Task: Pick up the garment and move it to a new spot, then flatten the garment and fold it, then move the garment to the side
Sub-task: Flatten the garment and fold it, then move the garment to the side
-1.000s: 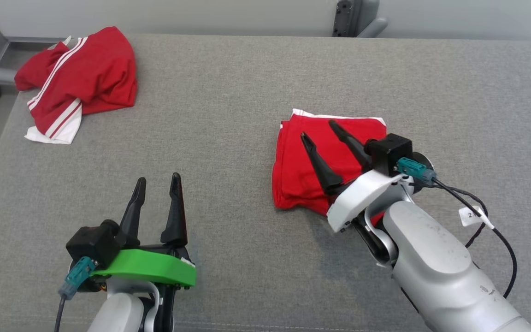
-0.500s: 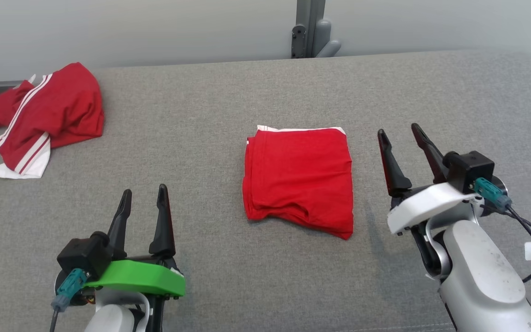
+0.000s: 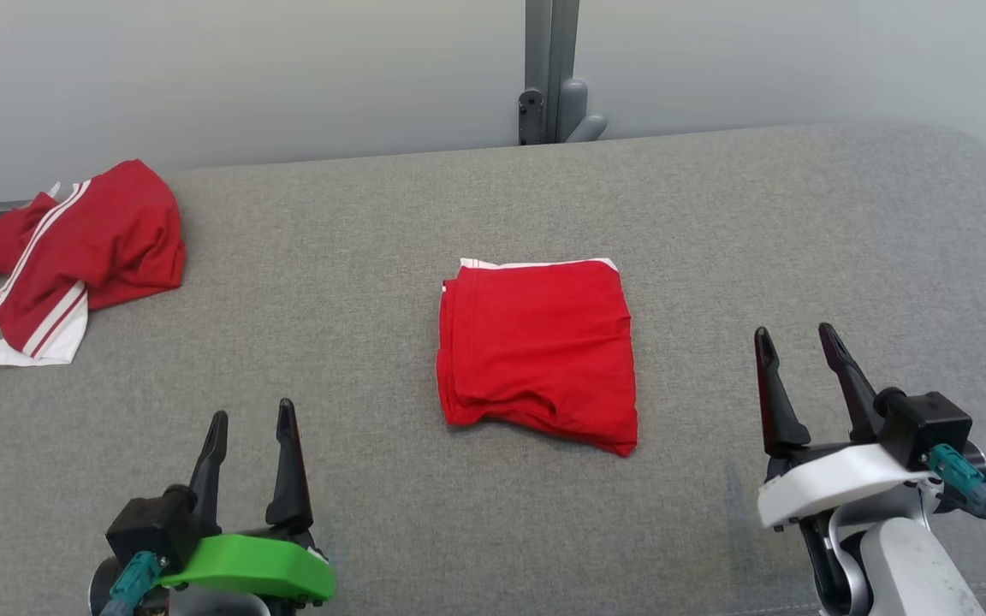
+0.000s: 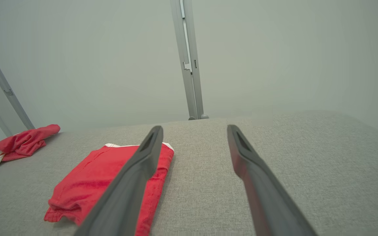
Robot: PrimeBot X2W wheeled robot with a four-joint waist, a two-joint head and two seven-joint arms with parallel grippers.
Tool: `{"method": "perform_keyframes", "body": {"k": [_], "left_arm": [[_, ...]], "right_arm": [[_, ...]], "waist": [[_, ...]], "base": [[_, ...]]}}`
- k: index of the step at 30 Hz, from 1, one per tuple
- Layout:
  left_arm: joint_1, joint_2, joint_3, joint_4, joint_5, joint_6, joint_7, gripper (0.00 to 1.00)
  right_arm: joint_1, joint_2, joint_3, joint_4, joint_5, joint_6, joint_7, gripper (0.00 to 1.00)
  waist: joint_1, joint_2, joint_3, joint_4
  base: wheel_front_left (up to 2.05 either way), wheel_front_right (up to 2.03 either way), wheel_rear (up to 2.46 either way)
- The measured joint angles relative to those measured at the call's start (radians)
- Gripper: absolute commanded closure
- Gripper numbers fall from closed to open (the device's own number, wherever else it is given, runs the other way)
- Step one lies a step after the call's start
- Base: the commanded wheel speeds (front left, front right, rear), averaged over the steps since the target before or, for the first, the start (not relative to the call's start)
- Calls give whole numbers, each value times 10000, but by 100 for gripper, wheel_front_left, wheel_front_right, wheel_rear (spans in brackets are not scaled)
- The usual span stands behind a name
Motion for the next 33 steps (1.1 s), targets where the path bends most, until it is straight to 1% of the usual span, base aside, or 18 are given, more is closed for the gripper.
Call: {"method": "perform_keyframes", "body": {"k": [8,15,18,24,28,33], "left_arm": [[231,-165,282,138,462,-192,0,0],[267,-328,420,211,652,-403,0,0],[268,-382,453,247,723,-447,0,0],[244,-487,474,320,823,-585,-2,0],[151,-560,510,337,901,-635,-2,0],[-44,-642,566,326,1072,-732,-2,0]], "right_arm": [[406,52,-23,-211,2,0,-2,0],[396,61,-8,251,31,0,54,0],[167,-88,109,602,-15,0,558,0],[-748,-679,433,1174,190,0,1396,0],[-1488,-1051,646,1714,708,0,2059,0],[-2360,-1323,930,2652,1850,0,2936,0]], "waist": [[0,0,-169,66],[0,0,-188,227],[0,0,-169,331],[0,0,-8,633],[0,0,176,893],[0,0,474,1275]], "base": [[0,0,0],[0,0,0],[0,0,0],[0,0,0],[0,0,0],[0,0,0]]}}
